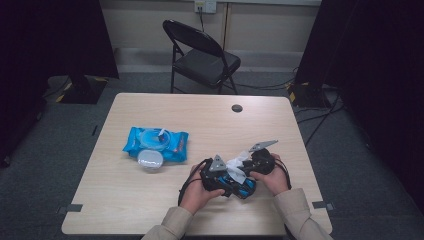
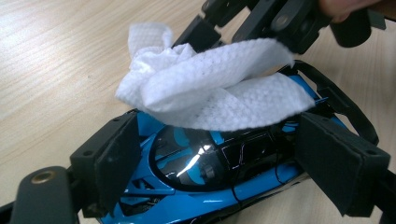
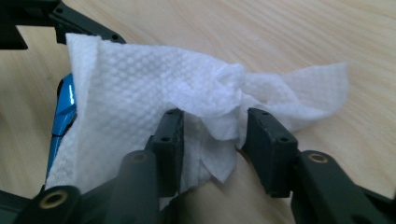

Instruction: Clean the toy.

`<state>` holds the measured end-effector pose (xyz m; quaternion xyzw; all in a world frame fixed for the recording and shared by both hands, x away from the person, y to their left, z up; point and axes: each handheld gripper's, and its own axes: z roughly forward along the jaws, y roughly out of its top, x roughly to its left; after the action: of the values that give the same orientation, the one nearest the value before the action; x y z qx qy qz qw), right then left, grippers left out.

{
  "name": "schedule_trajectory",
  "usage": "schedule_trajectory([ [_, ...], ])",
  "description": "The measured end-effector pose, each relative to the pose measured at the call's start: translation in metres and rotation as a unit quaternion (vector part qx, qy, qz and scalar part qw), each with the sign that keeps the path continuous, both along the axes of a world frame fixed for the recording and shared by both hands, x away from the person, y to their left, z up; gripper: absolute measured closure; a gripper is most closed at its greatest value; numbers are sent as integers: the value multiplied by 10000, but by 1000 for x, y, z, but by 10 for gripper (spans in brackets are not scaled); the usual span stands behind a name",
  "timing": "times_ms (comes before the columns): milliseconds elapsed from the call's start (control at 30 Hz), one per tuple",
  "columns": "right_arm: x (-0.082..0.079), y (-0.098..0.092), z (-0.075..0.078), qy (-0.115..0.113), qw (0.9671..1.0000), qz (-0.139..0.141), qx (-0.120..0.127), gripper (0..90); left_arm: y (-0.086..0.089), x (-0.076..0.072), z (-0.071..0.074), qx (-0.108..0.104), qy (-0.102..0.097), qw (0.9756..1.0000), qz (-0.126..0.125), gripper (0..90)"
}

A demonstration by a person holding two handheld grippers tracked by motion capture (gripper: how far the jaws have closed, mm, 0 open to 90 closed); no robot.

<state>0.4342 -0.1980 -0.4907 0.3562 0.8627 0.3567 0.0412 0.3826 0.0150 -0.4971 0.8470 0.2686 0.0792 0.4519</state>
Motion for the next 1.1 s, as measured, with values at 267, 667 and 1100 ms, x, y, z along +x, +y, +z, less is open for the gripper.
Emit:
schedule_trajectory([
  [267,2,11,-1,173,9994,282,-39,830,2,1,-1,-49,2,10000,24,144],
  [667,20,34,1,383,9989,200,-158,875,1,1,-1,-57,0,10000,-32,153],
  [1100,30,40,10,172,9995,-15,260,877,2,0,-2,-84,-41,9999,-38,157],
])
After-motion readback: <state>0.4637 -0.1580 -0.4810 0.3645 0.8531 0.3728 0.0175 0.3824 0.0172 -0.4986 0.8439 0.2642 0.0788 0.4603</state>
